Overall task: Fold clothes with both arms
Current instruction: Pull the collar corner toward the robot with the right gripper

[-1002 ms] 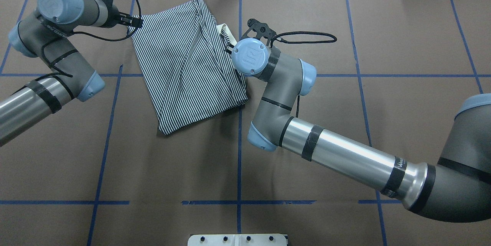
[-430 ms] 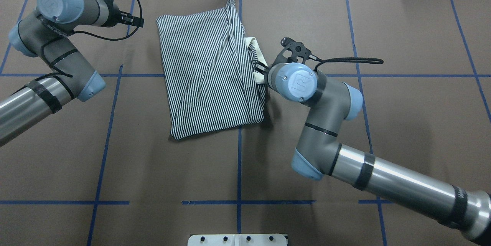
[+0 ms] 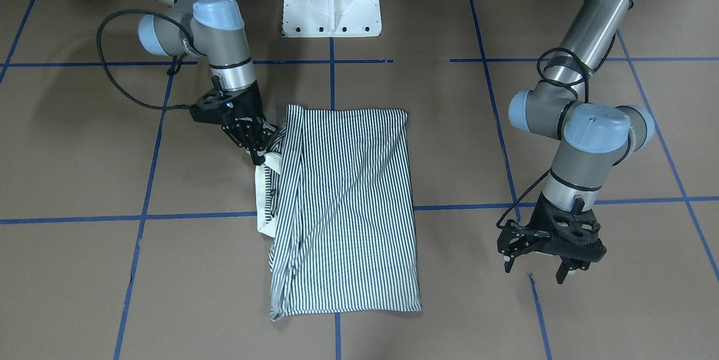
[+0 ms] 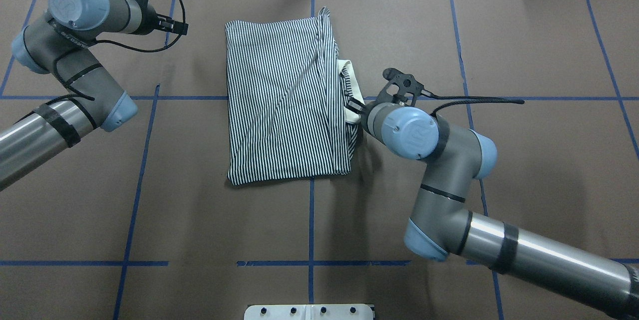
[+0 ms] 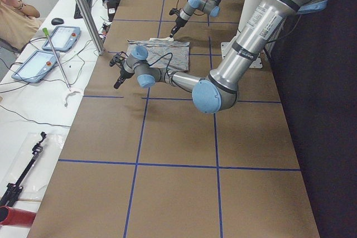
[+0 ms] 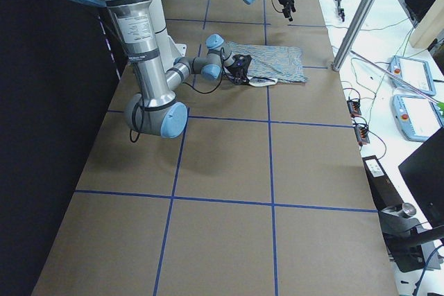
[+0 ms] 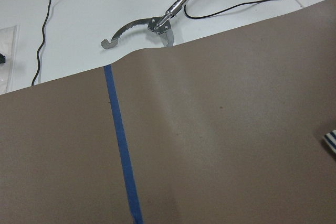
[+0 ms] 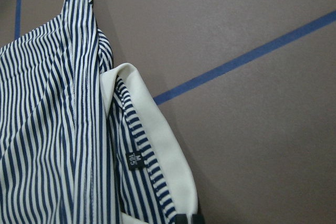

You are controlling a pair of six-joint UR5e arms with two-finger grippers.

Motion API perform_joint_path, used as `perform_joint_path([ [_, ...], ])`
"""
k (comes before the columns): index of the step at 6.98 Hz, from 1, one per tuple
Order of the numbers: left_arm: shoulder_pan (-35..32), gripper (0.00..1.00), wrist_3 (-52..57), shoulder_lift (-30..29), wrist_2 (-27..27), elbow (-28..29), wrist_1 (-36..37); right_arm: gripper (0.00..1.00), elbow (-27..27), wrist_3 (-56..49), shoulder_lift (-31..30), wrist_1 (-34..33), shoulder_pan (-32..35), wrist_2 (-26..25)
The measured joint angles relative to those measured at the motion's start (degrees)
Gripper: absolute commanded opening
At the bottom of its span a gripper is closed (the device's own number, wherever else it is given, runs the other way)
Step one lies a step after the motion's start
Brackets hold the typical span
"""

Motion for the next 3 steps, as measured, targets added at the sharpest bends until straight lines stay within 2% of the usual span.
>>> perform_joint_path([
  [1, 0.01, 1.0, -0.02, -0.01, 0.0, -0.03, 0.0, 0.99, 1.18, -0.04, -1.47, 0.04, -0.84, -0.85],
  [3, 0.09, 1.0, -0.01, -0.08, 0.0, -0.15, 0.0, 1.0, 2.01, -3.03, -2.03, -0.97, -1.54, -1.05],
])
